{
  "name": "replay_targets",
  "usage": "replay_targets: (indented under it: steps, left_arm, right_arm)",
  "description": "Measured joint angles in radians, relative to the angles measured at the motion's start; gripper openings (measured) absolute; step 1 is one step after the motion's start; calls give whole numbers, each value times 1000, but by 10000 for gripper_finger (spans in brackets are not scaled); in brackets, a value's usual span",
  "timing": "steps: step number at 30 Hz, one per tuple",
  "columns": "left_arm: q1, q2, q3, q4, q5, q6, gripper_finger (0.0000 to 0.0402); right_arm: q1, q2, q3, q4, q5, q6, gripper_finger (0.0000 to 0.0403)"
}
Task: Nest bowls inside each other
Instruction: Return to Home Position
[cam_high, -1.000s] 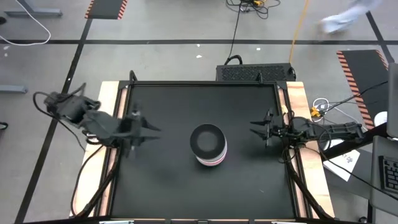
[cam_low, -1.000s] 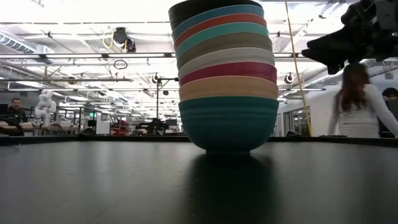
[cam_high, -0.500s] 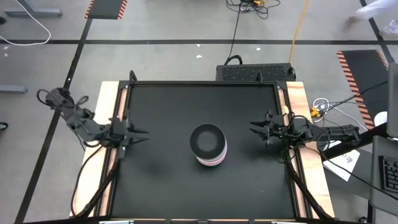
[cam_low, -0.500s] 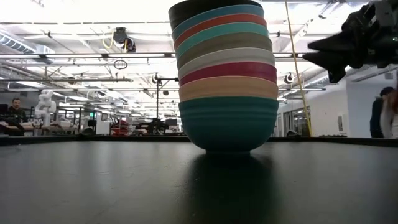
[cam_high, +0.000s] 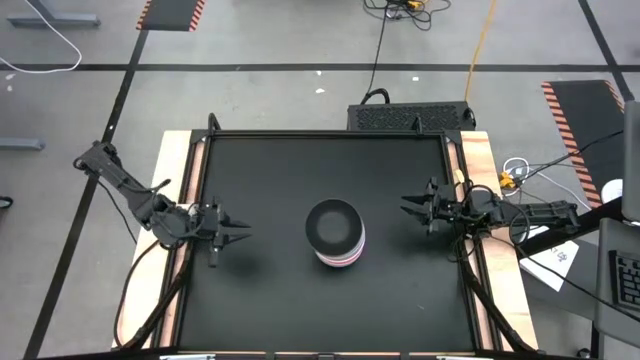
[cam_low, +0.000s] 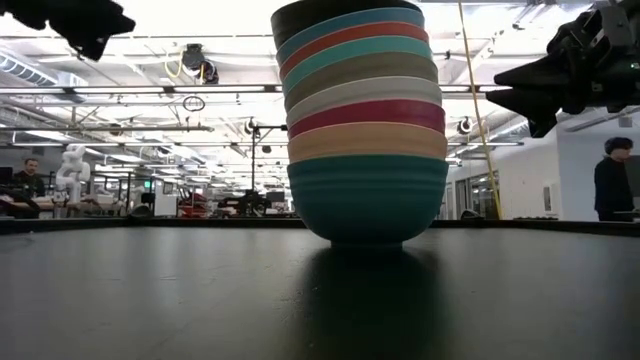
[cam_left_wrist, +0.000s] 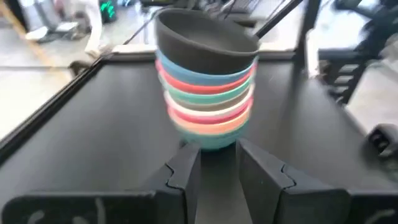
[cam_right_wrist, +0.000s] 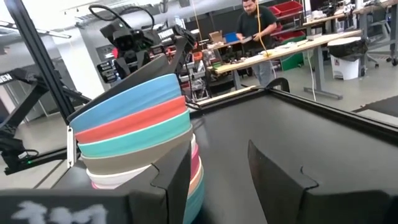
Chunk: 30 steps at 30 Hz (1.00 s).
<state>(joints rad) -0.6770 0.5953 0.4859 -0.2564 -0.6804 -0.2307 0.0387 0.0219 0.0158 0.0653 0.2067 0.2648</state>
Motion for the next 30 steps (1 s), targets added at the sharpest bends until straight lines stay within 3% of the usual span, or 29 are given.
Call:
replay_targets:
  steps: [9, 13, 16, 30]
  left_arm:
    - [-7, -105, -320, 502, 150, 100, 108]
    - [-7, -114, -426, 627, 231, 128, 108]
    - [-7, -114, -475, 649, 263, 132, 108]
    - [20, -114, -476, 511, 224, 177, 108]
  right_arm:
    - [0, 0, -1, -6, 2, -7, 150]
    - [0, 0, -1, -9, 2, -15, 150]
    - [0, 0, -1, -12, 3, -20, 150]
    - [-5, 1, -1, -13, 31, -66, 150]
